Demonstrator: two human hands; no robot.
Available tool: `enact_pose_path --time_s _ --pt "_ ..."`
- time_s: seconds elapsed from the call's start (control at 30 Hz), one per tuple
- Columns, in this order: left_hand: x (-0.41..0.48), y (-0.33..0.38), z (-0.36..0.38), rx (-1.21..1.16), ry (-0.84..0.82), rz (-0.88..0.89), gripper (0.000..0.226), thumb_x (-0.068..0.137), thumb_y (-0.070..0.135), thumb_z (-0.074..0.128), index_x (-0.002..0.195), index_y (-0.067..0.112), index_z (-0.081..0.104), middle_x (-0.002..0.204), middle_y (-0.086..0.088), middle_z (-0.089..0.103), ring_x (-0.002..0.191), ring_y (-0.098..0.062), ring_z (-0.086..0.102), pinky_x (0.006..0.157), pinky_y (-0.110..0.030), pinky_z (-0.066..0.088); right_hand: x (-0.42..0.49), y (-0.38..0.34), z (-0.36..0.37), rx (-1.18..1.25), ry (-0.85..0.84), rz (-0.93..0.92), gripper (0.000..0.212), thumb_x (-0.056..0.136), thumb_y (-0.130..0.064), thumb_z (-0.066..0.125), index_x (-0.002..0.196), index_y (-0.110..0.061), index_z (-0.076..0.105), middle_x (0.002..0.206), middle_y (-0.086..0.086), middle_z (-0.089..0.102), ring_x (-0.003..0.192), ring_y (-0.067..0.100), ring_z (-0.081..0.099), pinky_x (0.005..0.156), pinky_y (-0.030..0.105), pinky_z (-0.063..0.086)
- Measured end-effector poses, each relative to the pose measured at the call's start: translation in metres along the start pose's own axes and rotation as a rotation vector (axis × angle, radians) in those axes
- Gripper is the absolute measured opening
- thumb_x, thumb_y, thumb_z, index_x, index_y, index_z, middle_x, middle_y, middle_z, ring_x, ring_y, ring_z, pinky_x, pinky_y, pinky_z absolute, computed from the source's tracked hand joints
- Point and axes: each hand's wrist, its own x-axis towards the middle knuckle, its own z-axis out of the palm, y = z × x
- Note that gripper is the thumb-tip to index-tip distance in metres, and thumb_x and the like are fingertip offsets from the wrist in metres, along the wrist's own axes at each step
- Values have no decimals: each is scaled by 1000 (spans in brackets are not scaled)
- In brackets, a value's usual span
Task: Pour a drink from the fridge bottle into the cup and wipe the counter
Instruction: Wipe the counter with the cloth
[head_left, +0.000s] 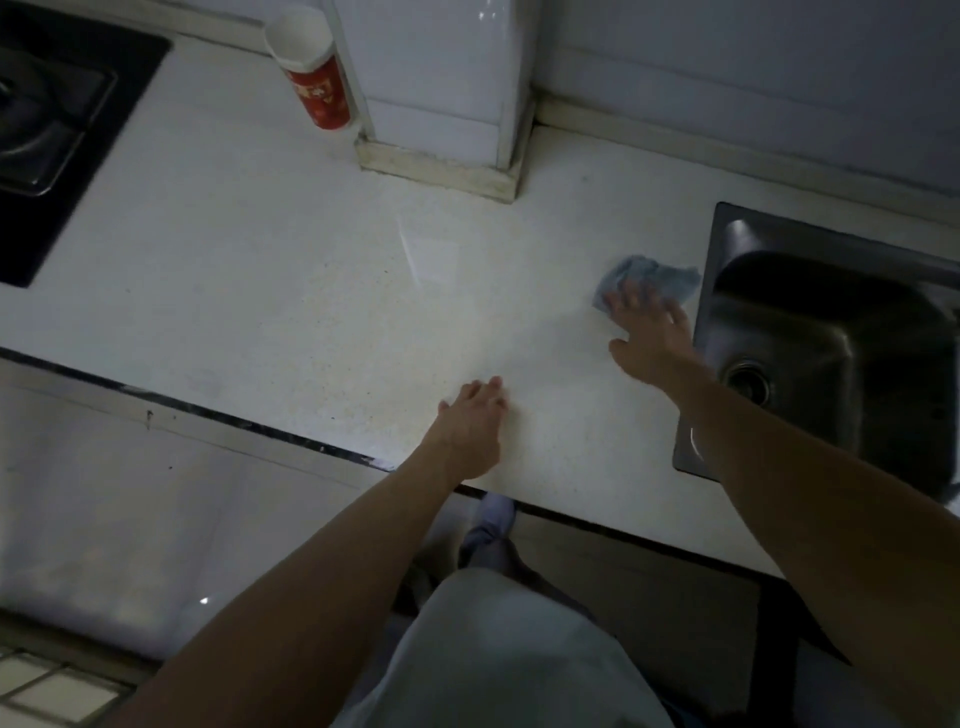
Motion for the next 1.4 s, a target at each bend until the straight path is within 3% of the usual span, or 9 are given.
enact_pose_path --time_s 0.2,0.33,0.57,0.77,0.93,1.1,1.3,1.4 --pt "-4 1 6 28 13 16 63 94 9 46 153 7 25 165 -3 3 151 -26 5 120 -53 19 -15 -5 2 221 -67 321 72 91 -30 47 155 -17 15 162 13 6 148 36 3 118 56 8" --pt "-21 12 18 61 0 61 53 94 17 47 145 5 41 161 -8 20 146 -26 22 115 -47 29 8 -59 -8 411 -139 426 71 97 -41 33 156 -13 6 163 14 -4 148 38 -11 118 57 -2" --pt "-47 26 47 78 -15 104 43 91 16 50 133 6 51 147 -7 35 139 -26 29 107 -53 37 -7 -194 0 23 -59 -197 76 91 -52 35 154 -17 13 163 6 3 149 29 -7 118 50 0" --pt "-47 15 52 125 -58 122 66 91 15 47 152 4 23 163 -5 12 150 -24 11 117 -53 24 -29 -165 17 -71 17 -346 69 92 -46 32 155 -23 15 164 1 3 150 19 -6 121 43 -4" --pt "-51 6 55 186 -39 170 64 95 15 45 152 1 21 164 -7 9 150 -26 11 118 -51 22 -60 -90 31 -89 59 -117 67 95 -49 22 156 -24 8 164 1 0 150 20 -7 121 42 -2" --pt "-55 -2 56 195 15 256 59 92 11 49 147 -1 32 162 -10 13 148 -27 17 117 -48 26 -104 -34 46 92 52 200 65 96 -44 32 155 -22 16 164 5 4 151 25 -1 121 47 3" --pt "-66 -39 57 253 155 180 56 87 21 55 139 5 40 154 -13 20 139 -35 26 108 -52 34 -114 -84 42 375 -25 554 66 98 -46 29 156 -18 11 164 8 -1 149 32 -8 120 51 -2" --pt "-75 -63 62 234 255 150 52 82 19 54 132 8 45 143 -13 31 126 -34 37 102 -49 39 -109 -137 37 373 -98 498 72 98 -50 28 156 -16 4 163 9 -5 149 33 -12 120 52 -4"
